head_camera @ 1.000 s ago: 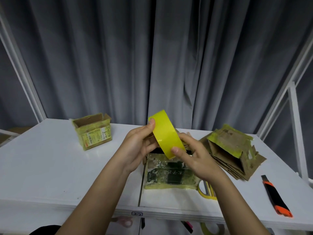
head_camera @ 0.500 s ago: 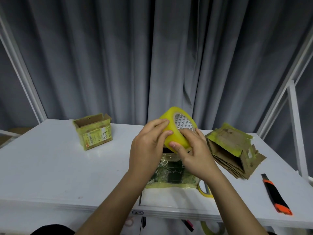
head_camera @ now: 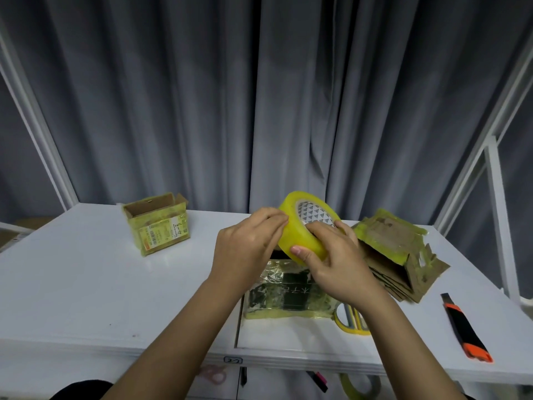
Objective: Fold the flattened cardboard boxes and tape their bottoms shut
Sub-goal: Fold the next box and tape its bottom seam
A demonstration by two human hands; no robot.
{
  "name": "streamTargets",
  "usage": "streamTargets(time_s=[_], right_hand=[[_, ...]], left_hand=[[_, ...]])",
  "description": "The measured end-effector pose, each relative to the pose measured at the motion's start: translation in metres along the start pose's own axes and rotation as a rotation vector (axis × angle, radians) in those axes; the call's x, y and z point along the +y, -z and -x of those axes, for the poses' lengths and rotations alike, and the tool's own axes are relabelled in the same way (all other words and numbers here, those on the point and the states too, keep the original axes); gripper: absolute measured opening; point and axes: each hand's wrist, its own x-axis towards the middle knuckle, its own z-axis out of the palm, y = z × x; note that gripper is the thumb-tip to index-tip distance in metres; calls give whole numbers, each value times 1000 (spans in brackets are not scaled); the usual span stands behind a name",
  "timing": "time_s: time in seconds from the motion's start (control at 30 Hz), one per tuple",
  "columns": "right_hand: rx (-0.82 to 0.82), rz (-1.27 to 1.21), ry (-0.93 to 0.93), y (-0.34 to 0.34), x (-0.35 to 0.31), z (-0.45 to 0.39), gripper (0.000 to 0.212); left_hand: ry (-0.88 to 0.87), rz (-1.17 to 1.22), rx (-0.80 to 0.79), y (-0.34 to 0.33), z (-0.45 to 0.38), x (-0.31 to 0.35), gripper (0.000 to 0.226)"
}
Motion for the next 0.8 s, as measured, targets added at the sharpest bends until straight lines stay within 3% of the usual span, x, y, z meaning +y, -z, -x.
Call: streamTargets(time_s=[0.33, 0.5, 0.63, 0.73, 0.8], right_hand=[[-52, 57, 19, 7, 0, -7, 26], [-24, -8, -57, 9, 5, -7, 48], [-16, -4, -61, 14, 9, -9, 51], [-34, -38, -42, 17, 13, -9, 44], [-54, -91, -56, 18, 13, -8, 44]], left_hand=[[-268, -199, 54, -4, -19, -8, 14], [-360, -214, 54, -7, -28, -11, 10], [-239, -82, -30, -4, -28, -5, 13], [19, 237, -247, 0, -30, -9, 17], [64, 363, -350, 0, -32, -11, 22]])
